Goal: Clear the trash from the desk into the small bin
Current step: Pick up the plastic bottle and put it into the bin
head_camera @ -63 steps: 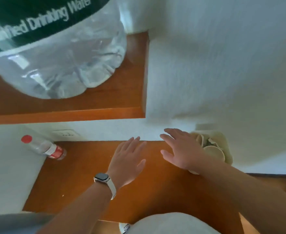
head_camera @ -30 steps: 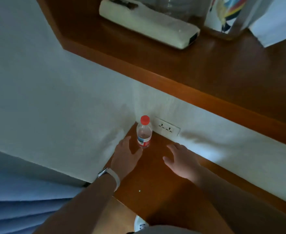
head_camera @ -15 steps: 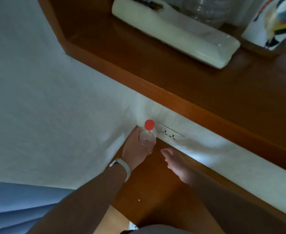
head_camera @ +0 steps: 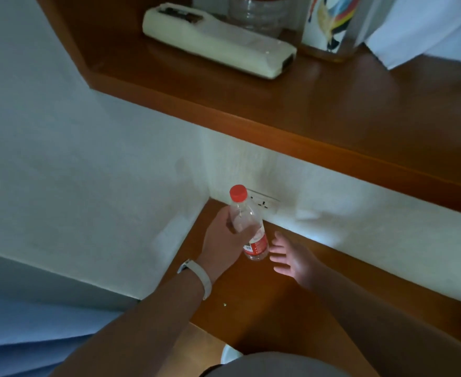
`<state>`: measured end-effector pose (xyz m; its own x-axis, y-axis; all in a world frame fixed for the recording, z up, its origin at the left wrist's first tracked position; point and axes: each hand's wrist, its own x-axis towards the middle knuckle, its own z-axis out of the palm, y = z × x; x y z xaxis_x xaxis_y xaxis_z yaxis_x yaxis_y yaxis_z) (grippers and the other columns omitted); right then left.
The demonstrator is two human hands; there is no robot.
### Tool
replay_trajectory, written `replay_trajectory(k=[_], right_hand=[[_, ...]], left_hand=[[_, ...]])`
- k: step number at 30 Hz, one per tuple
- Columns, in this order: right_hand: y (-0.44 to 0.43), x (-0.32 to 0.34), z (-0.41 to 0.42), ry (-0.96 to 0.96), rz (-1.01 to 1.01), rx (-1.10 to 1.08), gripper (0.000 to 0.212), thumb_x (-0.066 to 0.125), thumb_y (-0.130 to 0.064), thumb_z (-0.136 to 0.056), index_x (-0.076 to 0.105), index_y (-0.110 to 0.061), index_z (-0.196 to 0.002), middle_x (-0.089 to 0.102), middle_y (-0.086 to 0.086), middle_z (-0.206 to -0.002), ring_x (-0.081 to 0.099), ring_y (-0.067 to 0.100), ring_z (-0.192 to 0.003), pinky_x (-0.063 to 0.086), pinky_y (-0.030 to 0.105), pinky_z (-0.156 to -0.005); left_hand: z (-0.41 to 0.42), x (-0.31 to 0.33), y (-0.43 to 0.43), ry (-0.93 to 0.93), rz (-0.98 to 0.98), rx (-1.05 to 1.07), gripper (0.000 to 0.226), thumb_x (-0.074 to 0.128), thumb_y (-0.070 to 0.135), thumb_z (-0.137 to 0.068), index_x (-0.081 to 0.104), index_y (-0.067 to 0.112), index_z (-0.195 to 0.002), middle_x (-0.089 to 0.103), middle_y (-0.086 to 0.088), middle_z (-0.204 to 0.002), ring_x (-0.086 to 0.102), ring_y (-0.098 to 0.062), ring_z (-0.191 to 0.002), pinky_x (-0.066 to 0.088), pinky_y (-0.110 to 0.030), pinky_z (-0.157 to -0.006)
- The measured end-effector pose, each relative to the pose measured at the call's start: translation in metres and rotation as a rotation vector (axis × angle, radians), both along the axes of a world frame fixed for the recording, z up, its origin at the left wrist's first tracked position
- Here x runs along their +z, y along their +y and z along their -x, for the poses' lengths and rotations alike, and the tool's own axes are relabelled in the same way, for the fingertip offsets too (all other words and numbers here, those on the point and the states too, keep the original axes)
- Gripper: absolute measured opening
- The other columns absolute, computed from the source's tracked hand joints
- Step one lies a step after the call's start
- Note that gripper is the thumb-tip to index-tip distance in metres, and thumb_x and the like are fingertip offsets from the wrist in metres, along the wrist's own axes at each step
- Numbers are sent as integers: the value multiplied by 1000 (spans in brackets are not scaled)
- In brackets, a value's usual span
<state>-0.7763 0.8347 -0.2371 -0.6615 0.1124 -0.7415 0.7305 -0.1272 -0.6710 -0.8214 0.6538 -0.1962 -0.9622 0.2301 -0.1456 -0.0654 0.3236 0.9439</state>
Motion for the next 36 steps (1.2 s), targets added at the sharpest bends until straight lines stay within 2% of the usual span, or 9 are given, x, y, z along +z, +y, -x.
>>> replay_trajectory(k=[4, 11, 16, 20, 24, 30, 32, 34, 36], right_hand=[[17, 2, -32, 60, 36, 14, 59, 46, -52, -96, 43, -9, -136, 56, 12, -131, 57, 27, -114, 48, 43, -94], [64, 29, -87, 135, -21, -66, 44, 45, -37, -101, 44, -13, -138, 57, 10, -133, 59, 22, -111, 53, 34, -81], [112, 42, -136, 115, -3, -260, 33, 49, -40, -98, 55, -17, -122, 65, 3, -116, 63, 18, -101, 55, 36, -78], [156, 54, -182, 159, 48, -333, 10, 51, -30, -99, 57, -24, -102, 64, -2, -103, 64, 14, -93, 53, 43, -89], [194, 70, -221, 163, 84, -460, 12, 51, -32, -99, 60, -24, -98, 65, -1, -100, 64, 17, -91, 47, 48, -96], [251, 86, -285, 217, 89, -561, 20, 53, -27, -97, 58, -14, -112, 63, 5, -101, 62, 19, -87, 48, 37, -79], [269, 91, -307, 269, 76, -560, 16, 56, -24, -96, 60, -14, -107, 64, 4, -98, 61, 19, -86, 49, 38, -80], [286, 96, -324, 298, 45, -557, 11, 59, -21, -93, 64, -15, -101, 66, 3, -96, 62, 19, -87, 50, 40, -87], [304, 100, -338, 294, 22, -575, 19, 63, -22, -91, 66, -12, -107, 68, 8, -101, 62, 21, -88, 53, 38, -83]], left_hand=[[-21, 6, 15, -18, -21, -20, 39, 77, 43, -79, 58, 29, -110, 66, 13, -98, 62, 3, -88, 51, -16, -70], [-56, 24, 74, 2, 10, -92, 41, 75, 46, -78, 57, 31, -111, 65, 12, -101, 62, -6, -94, 54, -21, -74], [-89, 41, 133, 9, 5, -205, 43, 73, 45, -80, 56, 30, -116, 66, 12, -105, 63, -6, -96, 55, -22, -75], [-121, 60, 185, 4, 7, -285, 41, 71, 45, -82, 52, 32, -116, 64, 15, -106, 63, -6, -96, 54, -21, -73], [-153, 76, 232, 5, 2, -301, 40, 67, 42, -87, 52, 28, -121, 62, 18, -104, 60, -2, -94, 45, -13, -63], [-198, 82, 297, 23, 5, -372, 51, 65, 51, -86, 50, 26, -128, 60, 12, -117, 60, -9, -103, 55, -29, -85], [-210, 83, 318, 28, -3, -375, 56, 64, 53, -85, 50, 24, -131, 59, 10, -120, 60, -13, -108, 55, -36, -92], [-220, 86, 338, 29, -19, -382, 57, 64, 53, -86, 50, 23, -132, 58, 8, -124, 59, -15, -111, 55, -35, -91], [-232, 89, 358, 20, -50, -396, 55, 63, 50, -88, 50, 21, -133, 59, 4, -125, 60, -17, -111, 56, -30, -88]])
